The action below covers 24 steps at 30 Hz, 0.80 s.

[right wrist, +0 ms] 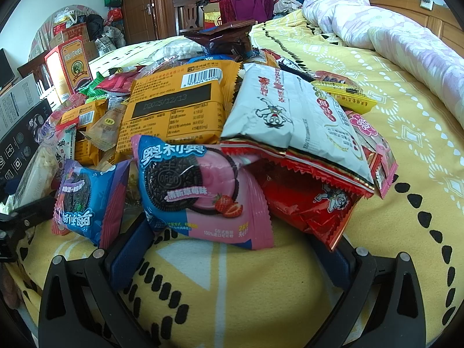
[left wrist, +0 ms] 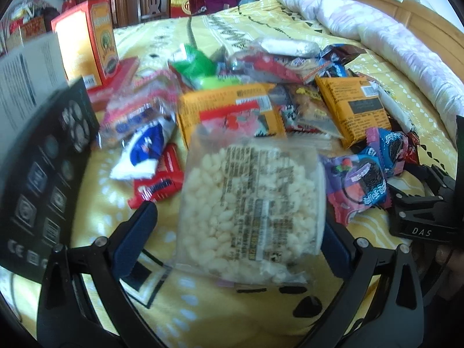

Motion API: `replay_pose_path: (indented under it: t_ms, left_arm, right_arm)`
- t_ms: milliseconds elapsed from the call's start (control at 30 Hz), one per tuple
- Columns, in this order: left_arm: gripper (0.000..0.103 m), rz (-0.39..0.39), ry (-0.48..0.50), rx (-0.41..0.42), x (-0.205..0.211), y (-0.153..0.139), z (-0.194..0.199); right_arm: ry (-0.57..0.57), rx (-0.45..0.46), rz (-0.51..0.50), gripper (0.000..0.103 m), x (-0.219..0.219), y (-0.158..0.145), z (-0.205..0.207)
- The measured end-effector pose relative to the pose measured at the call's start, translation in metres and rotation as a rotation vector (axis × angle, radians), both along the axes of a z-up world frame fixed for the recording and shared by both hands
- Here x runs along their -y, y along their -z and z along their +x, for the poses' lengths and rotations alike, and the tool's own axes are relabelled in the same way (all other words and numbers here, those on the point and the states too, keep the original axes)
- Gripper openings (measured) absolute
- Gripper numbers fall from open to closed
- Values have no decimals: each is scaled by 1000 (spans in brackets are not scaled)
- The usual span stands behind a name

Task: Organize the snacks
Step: 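Grasp the clear puffed-rice bag with the left tool while the right tool grasps the white snack bag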

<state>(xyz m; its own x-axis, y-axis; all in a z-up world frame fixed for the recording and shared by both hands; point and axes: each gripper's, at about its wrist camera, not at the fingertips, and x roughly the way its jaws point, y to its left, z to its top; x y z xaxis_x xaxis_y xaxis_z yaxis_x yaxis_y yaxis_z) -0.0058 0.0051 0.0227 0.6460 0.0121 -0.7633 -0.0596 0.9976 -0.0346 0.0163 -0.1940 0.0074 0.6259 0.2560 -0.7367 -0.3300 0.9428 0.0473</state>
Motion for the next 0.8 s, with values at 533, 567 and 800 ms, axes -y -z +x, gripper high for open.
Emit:
replay_pose_path:
  t_ms: [533, 567, 800]
  left_arm:
    - [79, -90, 2, -50, -10, -22, -19]
    - [79, -92, -2, -45, -10, -25, -20]
    - [80, -80, 27, 36, -3, -53, -23]
  right_arm:
    - [-80, -58, 136, 102, 15, -59, -46]
    - [-81, -41, 137, 102, 17, -68, -47]
    - [49, -28, 155, 102, 42, -96, 20]
